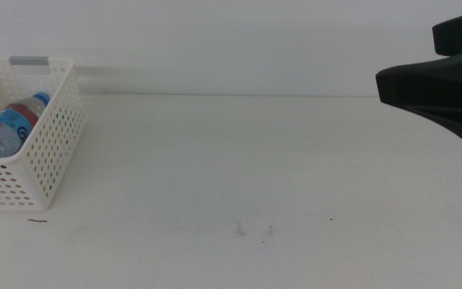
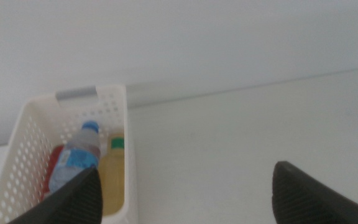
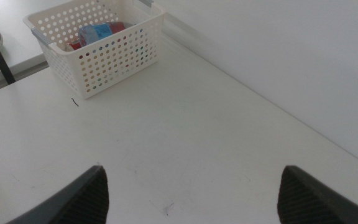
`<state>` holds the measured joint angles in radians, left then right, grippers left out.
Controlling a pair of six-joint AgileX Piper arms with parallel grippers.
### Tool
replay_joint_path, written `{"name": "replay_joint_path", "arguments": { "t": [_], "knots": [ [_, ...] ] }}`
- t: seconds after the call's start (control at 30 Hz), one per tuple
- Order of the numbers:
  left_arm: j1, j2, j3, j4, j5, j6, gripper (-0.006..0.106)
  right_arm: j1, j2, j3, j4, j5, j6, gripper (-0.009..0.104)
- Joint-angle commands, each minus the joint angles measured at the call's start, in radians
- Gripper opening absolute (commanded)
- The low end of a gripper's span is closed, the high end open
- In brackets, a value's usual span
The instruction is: Use arms to grab the bottles and put them into the dustbin to the left of the table.
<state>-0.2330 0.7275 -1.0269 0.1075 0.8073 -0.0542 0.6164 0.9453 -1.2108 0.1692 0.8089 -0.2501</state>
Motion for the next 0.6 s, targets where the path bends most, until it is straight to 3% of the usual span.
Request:
{"name": "replay_joint_path", "arguments": {
  "t": [0.0, 0.33, 0.4, 0.5, 0.57],
  "knots": [
    [-0.008, -0.042, 0.06, 0.013, -0.042, -0.03, 0.094, 0.002, -0.002, -0.006, -0.002, 0.0, -0.009, 0.085],
    [-0.008, -0.066, 0.088, -0.01, -0.048, -0.025, 0.094, 0.002, -0.002, -0.006, -0.002, 0.0, -0.009, 0.085],
    [-0.008, -0.068, 0.088, -0.011, -0.044, -0.025, 0.094, 0.002, -0.01, 0.014, 0.066, -0.018, -0.009, 0.085],
    [-0.008, -0.106, 0.104, -0.016, -0.06, -0.025, 0.094, 0.002, -0.058, 0.146, 0.147, -0.238, -0.009, 0.085],
    [-0.006, -0.157, 0.151, -0.014, -0.103, -0.025, 0.094, 0.002, -0.104, 0.282, 0.114, -0.457, -0.009, 0.085]
  ]
}}
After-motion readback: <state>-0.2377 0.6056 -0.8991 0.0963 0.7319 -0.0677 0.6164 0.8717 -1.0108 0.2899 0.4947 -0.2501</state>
